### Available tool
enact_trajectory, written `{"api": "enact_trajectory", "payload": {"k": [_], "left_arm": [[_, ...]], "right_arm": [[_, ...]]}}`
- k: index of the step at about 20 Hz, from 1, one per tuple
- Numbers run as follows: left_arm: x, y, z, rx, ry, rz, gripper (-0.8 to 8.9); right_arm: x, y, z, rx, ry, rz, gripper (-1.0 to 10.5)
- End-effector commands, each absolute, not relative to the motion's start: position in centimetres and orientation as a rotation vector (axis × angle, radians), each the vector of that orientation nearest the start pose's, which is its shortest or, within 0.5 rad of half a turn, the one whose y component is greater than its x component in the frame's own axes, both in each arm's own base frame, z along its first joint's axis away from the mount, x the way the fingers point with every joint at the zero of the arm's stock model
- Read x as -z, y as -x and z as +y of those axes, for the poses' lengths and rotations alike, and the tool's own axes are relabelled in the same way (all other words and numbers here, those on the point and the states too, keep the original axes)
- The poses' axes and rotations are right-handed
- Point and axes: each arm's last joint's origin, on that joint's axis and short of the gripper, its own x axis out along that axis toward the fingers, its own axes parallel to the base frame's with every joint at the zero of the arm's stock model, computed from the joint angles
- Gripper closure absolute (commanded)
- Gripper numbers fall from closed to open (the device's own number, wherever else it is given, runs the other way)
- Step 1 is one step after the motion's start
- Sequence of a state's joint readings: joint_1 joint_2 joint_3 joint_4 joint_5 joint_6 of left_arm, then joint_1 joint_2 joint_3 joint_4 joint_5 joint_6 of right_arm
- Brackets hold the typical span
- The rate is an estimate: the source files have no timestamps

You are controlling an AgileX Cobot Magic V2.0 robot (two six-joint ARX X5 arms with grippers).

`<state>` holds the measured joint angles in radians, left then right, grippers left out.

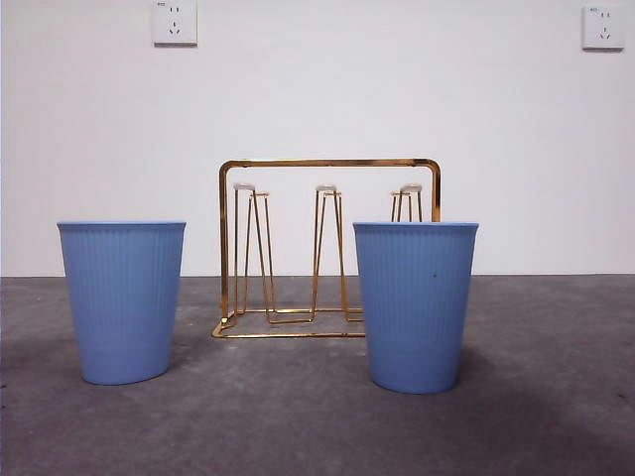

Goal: Pick up cup 1,put cup 1 in the cup rack,pick up cup 2,put cup 2 in the cup rack

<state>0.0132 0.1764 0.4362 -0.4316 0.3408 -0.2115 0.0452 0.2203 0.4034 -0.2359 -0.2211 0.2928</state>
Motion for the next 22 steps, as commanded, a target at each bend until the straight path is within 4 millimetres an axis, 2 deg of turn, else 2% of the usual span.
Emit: {"api": "enact_trajectory", "payload": {"k": [1, 11, 17, 22], "left_arm": [[-27.6, -7.3, -1.0, 0.345, 0.245, 0.200, 8.20], [-32.9, -7.7, -1.5, 0.536, 0.236, 0.403, 8.20], [-34.7, -8.1, -1.7, 0.609, 0.236, 0.480, 8.20], [-35.6, -8.4, -1.9, 0.649, 0.213, 0.527, 8.20]], "right_arm": [[-28.2, -9.1, 1.2, -0.312, -0.218, 0.153, 9.6], [-35.1, -10.5, 1.7, -0.459, -0.086, 0.507, 9.6], [-37.5, -10.7, 1.7, -0.479, -0.046, 0.673, 9.6], [-38.5, -10.7, 1.8, -0.507, -0.039, 0.722, 9.6]]}}
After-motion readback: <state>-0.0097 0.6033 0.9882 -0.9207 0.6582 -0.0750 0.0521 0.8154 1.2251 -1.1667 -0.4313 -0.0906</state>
